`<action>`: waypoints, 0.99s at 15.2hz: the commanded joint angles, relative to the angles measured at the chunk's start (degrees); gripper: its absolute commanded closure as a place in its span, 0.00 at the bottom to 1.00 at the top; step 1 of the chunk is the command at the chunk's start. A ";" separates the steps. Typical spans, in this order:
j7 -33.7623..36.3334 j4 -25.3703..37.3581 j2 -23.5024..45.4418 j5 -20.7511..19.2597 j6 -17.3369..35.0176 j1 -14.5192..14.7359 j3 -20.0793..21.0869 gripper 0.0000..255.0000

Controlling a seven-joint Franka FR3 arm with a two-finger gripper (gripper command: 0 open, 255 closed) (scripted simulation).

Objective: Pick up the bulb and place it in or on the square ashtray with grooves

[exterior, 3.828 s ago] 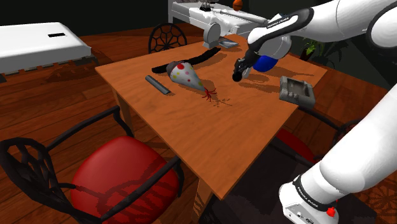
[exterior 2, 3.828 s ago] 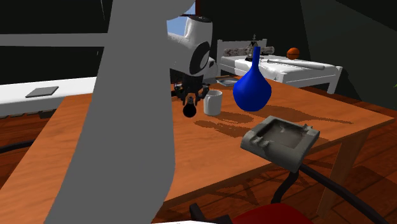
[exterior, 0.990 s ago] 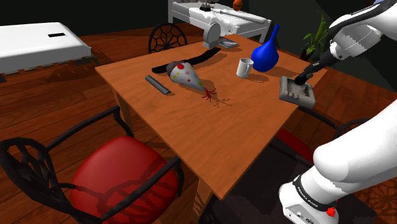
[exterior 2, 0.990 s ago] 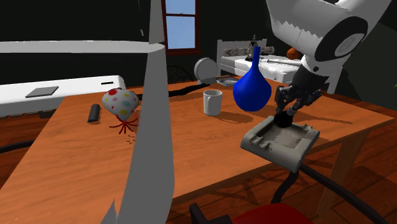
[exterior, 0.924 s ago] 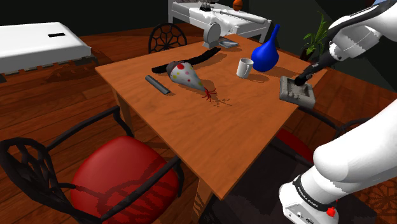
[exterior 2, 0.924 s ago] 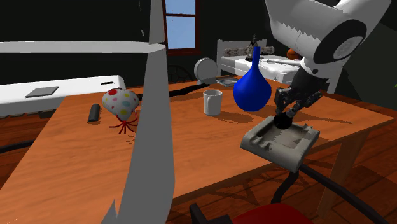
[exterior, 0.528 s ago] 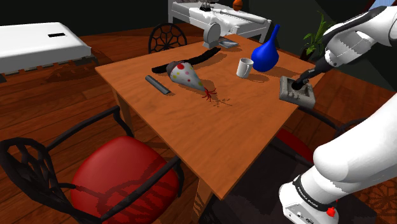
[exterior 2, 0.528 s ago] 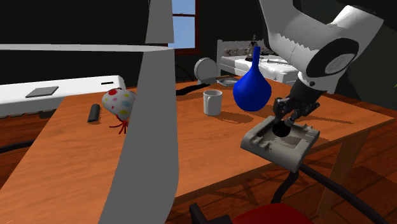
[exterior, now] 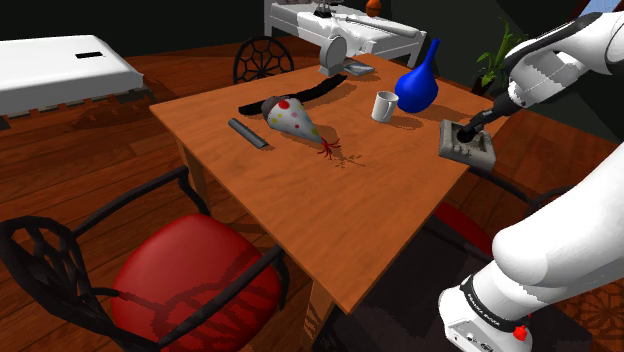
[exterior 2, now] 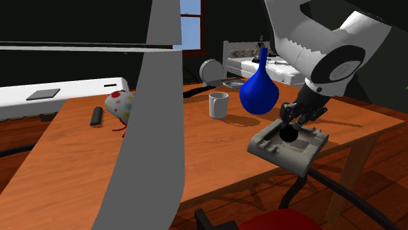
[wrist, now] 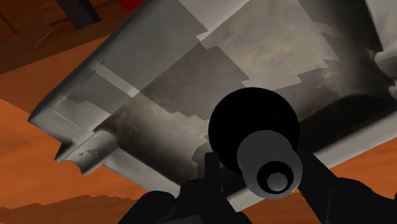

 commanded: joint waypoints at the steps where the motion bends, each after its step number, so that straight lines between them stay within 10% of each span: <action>1: -0.02 -0.53 0.46 -0.15 -0.01 -0.08 -0.07 1.00; 2: -0.02 -0.53 0.46 -0.15 -0.01 -0.08 -0.07 1.00; 3: 0.27 -0.84 0.11 -0.40 0.12 0.05 -0.02 0.00; 15: 3.76 0.37 -5.05 -6.14 -4.84 -0.72 -1.30 0.00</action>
